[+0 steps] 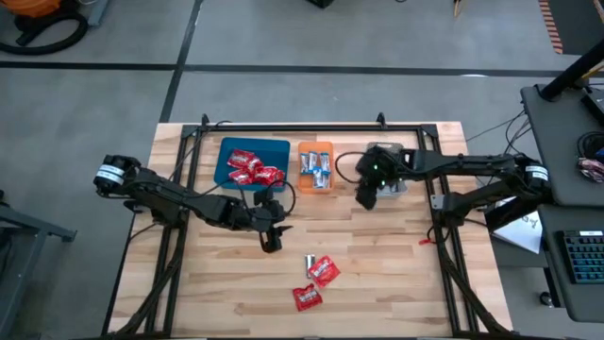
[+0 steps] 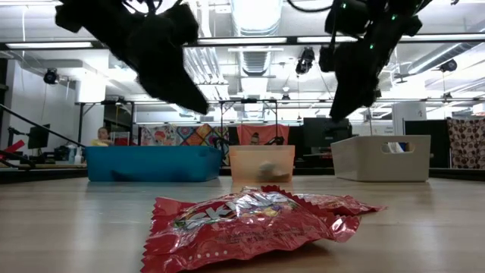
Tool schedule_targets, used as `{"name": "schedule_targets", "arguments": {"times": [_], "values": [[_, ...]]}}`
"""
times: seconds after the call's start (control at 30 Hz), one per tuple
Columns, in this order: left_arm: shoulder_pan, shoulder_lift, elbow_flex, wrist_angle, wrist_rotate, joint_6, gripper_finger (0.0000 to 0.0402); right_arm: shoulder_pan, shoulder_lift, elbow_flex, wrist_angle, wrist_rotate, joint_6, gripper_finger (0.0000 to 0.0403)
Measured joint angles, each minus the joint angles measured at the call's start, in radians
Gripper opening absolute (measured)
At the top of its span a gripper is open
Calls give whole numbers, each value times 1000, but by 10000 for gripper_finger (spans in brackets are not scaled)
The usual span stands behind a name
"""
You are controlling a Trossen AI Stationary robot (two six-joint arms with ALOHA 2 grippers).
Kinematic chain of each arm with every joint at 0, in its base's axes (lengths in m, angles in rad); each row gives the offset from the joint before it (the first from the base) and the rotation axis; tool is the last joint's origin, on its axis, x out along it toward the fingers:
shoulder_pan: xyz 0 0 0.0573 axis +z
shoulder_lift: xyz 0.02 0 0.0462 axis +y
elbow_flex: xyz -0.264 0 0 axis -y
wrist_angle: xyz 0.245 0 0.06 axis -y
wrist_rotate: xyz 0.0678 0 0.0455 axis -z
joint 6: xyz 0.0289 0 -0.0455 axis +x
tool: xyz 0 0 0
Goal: Sort candy
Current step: Put the red candy into the blue bin
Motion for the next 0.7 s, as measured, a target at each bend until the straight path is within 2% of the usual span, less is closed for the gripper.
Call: {"name": "schedule_targets", "arguments": {"times": [0.07,0.13,0.23,0.33,0.5,0.63,0.7], "values": [[-5,-15,17,-110,12,-40,158,43,0,0,11,-96,-18,140],[-12,-33,55,-234,34,-82,158,98,0,0,29,-139,-25,138],[-32,-60,111,-405,28,-102,158,192,0,0,64,-144,-27,137],[-50,-91,134,-464,23,-71,158,283,0,0,112,-140,-27,138],[-67,-152,133,-474,23,-65,158,426,0,0,158,-77,0,134],[-68,-200,133,-483,22,-79,158,532,0,0,159,48,63,139],[-68,-215,133,-483,22,-78,158,578,1,0,160,76,109,148]]}}
